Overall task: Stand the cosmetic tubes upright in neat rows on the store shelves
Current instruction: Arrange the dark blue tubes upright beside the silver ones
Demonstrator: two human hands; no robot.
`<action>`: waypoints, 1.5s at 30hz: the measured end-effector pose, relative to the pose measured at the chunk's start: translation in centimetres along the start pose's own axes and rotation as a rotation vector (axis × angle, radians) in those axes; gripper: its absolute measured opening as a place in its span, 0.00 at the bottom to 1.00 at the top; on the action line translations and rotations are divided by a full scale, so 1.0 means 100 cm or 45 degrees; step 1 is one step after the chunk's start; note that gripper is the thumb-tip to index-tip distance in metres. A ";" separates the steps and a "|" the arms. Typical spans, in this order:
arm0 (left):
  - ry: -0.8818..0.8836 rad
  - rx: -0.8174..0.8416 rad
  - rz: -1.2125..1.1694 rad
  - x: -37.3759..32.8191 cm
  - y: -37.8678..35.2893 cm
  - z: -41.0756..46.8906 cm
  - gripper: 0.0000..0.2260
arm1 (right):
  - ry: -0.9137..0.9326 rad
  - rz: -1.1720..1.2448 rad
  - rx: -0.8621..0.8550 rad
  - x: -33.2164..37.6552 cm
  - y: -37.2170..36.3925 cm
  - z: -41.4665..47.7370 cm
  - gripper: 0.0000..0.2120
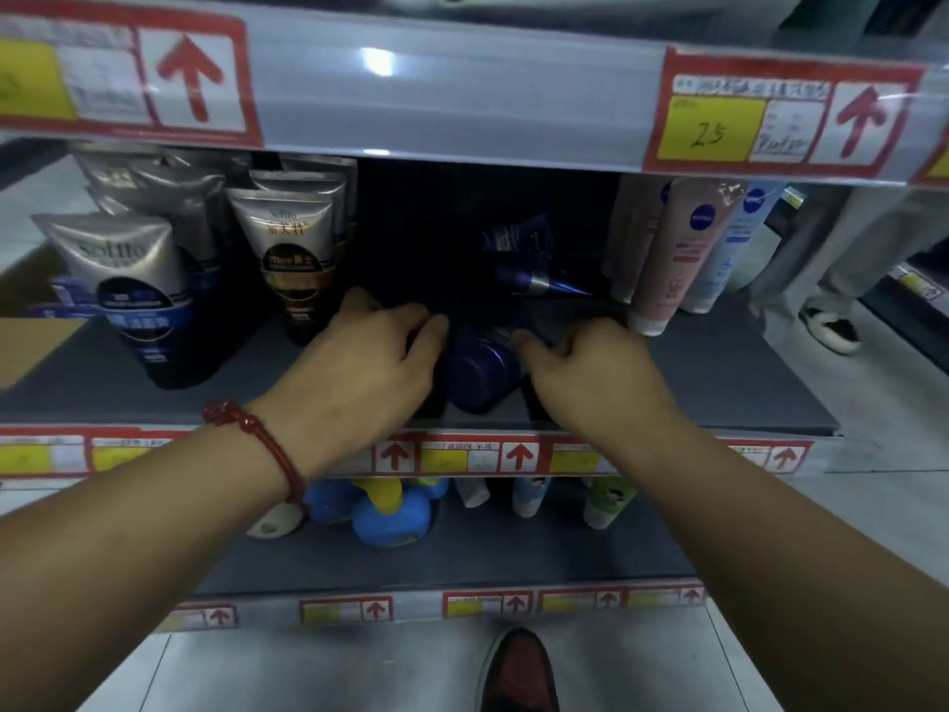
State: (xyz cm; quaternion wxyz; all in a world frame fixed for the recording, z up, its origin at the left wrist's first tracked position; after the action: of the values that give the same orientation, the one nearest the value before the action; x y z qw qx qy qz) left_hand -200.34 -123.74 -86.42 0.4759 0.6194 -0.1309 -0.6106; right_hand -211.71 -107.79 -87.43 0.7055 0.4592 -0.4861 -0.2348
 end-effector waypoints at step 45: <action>-0.117 -0.249 -0.535 0.047 0.025 -0.029 0.21 | 0.253 0.005 -0.336 0.072 -0.107 0.108 0.07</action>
State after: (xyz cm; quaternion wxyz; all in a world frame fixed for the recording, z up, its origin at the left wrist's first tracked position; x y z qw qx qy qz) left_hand -195.69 -127.31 -88.10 0.3894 0.5555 0.0391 -0.7336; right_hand -217.22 -122.97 -92.26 0.8047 0.3825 -0.3800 -0.2486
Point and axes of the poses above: each hand's wrist, its own z-axis towards the middle knuckle, its own y-axis out of the back of the hand, x = y × z, the point moved 3 cm from there along z, towards the middle knuckle, and after that the axes turned 10 degrees about -z, right-handed, at the moved point
